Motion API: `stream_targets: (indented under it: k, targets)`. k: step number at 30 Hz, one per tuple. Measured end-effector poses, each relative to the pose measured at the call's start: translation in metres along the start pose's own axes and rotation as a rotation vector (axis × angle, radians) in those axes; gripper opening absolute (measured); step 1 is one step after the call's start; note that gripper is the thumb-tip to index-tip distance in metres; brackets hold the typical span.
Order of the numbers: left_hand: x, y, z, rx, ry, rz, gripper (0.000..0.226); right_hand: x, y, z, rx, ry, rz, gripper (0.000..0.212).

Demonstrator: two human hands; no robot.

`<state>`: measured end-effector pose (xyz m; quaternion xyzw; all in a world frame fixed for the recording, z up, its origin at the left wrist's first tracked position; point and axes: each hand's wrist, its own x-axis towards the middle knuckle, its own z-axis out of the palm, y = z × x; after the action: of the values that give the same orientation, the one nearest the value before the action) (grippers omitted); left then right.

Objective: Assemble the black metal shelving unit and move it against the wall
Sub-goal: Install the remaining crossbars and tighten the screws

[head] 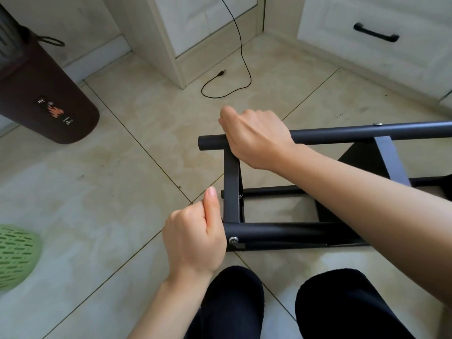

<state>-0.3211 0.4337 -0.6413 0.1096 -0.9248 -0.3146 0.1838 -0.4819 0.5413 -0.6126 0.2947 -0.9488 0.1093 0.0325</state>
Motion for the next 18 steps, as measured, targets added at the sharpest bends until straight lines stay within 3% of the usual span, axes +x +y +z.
stream_targets:
  k: [10, 15, 18]
  targets:
    - [0.002, -0.005, -0.003, -0.012, 0.021, 0.064, 0.045, -0.004, -0.003, 0.003, -0.012, 0.029, -0.014, 0.014]
    - [0.001, -0.013, -0.012, 0.086, 0.056, 0.402, 0.044, -0.005, -0.009, 0.006, -0.006, 0.03, -0.025, 0.015]
    - [0.008, -0.021, -0.016, 0.071, -0.014, 0.638, 0.042, -0.006, -0.009, 0.006, -0.011, 0.037, -0.02, 0.015]
